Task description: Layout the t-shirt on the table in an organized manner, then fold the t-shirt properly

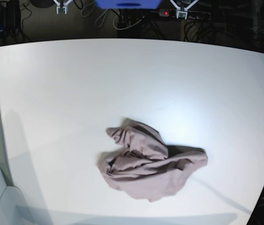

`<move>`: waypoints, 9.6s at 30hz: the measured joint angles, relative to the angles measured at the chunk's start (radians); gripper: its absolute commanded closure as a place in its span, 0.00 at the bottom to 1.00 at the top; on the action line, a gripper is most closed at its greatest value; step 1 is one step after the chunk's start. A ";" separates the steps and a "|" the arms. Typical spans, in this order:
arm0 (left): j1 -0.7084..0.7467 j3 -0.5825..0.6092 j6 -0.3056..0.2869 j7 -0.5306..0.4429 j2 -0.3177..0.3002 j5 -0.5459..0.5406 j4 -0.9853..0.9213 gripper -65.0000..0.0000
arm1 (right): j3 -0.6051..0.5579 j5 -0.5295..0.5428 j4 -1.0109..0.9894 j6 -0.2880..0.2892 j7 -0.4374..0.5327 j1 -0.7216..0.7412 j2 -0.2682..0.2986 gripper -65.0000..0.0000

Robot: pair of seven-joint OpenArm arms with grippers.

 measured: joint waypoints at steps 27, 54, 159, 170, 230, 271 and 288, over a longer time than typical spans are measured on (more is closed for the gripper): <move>0.489 -0.002 -0.001 0.024 -0.139 0.001 1.122 1.00 | 0.075 -0.003 1.120 0.013 -0.056 -0.460 0.101 1.00; 0.092 -0.347 -0.004 0.456 -0.055 -0.259 1.273 1.00 | -0.381 0.000 1.257 0.007 -0.552 0.233 -0.012 0.89; -0.350 -0.260 -0.362 0.536 0.093 -0.310 0.694 0.96 | -0.167 -0.003 1.215 0.004 -0.563 0.303 -0.026 1.00; -0.321 -0.471 -0.357 0.558 0.076 -0.378 0.931 1.00 | -0.074 0.001 1.185 0.008 -0.563 0.315 0.019 1.00; -0.597 -0.630 -0.364 0.565 -0.225 -0.665 0.389 0.99 | 0.003 0.008 0.694 0.027 -0.558 0.729 0.111 1.00; -0.352 -0.449 -0.391 0.603 0.028 -0.733 0.587 0.38 | 0.009 0.000 0.681 0.019 -0.506 0.631 0.063 1.00; -0.221 -0.449 -0.343 0.679 0.040 -0.679 0.898 1.00 | 0.010 0.000 0.678 0.018 -0.509 0.631 0.063 1.00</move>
